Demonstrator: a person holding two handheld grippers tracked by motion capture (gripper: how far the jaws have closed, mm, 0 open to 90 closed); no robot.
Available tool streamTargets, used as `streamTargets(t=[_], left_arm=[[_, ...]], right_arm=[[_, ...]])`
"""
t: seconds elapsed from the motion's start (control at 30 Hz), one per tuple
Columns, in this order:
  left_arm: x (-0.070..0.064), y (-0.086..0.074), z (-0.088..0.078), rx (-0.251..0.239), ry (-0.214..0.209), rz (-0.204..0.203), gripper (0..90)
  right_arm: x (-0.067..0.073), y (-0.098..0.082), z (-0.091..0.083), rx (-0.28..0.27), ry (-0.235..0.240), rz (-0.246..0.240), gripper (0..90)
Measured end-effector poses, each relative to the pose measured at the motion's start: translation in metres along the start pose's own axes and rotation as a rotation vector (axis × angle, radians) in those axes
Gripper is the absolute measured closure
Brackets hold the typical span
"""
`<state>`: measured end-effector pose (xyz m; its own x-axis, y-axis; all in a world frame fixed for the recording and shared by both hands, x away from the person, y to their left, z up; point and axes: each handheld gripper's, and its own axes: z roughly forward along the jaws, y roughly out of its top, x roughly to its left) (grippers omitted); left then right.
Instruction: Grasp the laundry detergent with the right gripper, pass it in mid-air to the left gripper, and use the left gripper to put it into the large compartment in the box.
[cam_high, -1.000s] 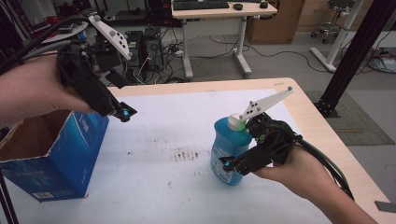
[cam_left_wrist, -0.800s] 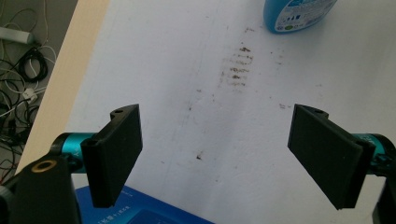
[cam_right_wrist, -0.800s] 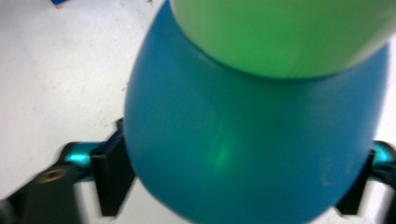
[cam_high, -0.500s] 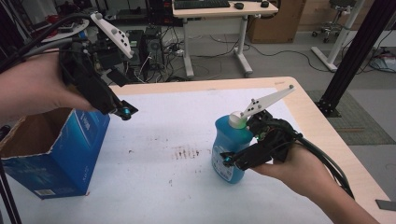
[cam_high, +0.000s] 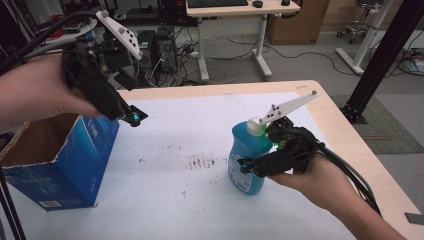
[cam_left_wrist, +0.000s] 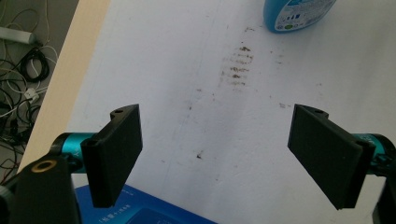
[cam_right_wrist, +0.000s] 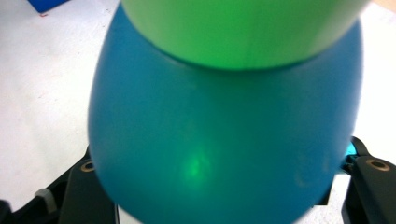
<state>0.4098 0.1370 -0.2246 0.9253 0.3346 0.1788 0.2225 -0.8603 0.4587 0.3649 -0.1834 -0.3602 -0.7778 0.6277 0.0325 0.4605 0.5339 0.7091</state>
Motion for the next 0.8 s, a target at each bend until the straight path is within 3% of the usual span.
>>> streamTargets(t=[0.13,0.3,0.4,0.67,0.8], left_arm=[[0.0,0.001,0.001,0.001,-0.002,0.002,18.0],[0.0,0.002,0.001,0.006,-0.002,0.006,18.0],[0.0,0.003,0.003,0.002,-0.004,0.005,18.0],[0.0,0.003,0.002,-0.001,-0.006,0.008,18.0],[0.001,0.003,-0.001,-0.003,-0.005,0.006,18.0]], right_arm=[[0.0,-0.001,0.001,-0.005,-0.006,-0.005,34.8],[0.0,-0.004,-0.005,-0.034,-0.061,-0.015,44.5],[-0.004,-0.007,-0.006,-0.049,-0.051,-0.001,45.1],[-0.003,-0.007,-0.006,-0.052,-0.051,-0.038,46.8],[-0.007,-0.003,-0.009,-0.052,-0.029,-0.062,47.1]])
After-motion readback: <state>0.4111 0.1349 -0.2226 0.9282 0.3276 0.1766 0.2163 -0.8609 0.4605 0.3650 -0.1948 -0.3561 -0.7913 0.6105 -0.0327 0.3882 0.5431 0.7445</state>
